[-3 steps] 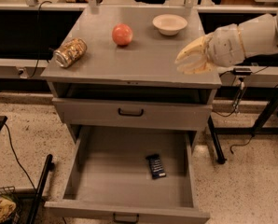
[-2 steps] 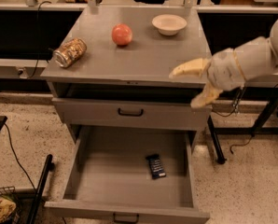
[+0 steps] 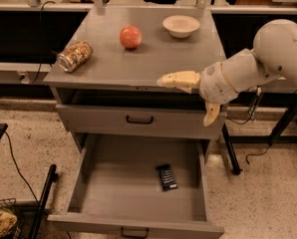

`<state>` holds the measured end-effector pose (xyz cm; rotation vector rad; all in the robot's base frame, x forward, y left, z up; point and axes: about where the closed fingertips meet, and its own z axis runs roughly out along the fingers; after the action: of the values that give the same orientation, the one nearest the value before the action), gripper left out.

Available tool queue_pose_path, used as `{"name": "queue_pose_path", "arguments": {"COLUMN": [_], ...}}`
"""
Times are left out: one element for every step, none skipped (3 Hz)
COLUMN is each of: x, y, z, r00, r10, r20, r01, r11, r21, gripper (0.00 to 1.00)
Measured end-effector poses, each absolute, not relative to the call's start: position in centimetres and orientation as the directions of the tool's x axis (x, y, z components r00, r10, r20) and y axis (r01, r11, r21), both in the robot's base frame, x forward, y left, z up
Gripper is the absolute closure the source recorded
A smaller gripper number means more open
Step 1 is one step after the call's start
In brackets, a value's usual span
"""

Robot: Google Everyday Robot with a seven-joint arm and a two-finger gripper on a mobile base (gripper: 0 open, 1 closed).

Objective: Pick rxbar blueberry from middle drawer and place on counter

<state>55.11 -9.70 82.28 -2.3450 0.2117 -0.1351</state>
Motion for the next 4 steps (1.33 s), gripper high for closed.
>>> {"name": "queue_pose_path", "arguments": {"x": [56.1,56.7,55.3,53.8], "y": [-6.4,-4.2,-6.9,-10.8], "z": [80.0,71.5,62.4,57.7], "r00": [0.974,0.972,0.984,0.995], "r10": [-0.161,-0.088,-0.030,-0.022], "r20": [0.161,0.219,0.174,0.096], "r01": [-0.031,0.025,0.029,0.009], "r11": [-0.793,-0.885,-0.945,-0.953], "r21": [-0.608,-0.465,-0.326,-0.304], "gripper": [0.00,0.00,0.00,0.00]}}
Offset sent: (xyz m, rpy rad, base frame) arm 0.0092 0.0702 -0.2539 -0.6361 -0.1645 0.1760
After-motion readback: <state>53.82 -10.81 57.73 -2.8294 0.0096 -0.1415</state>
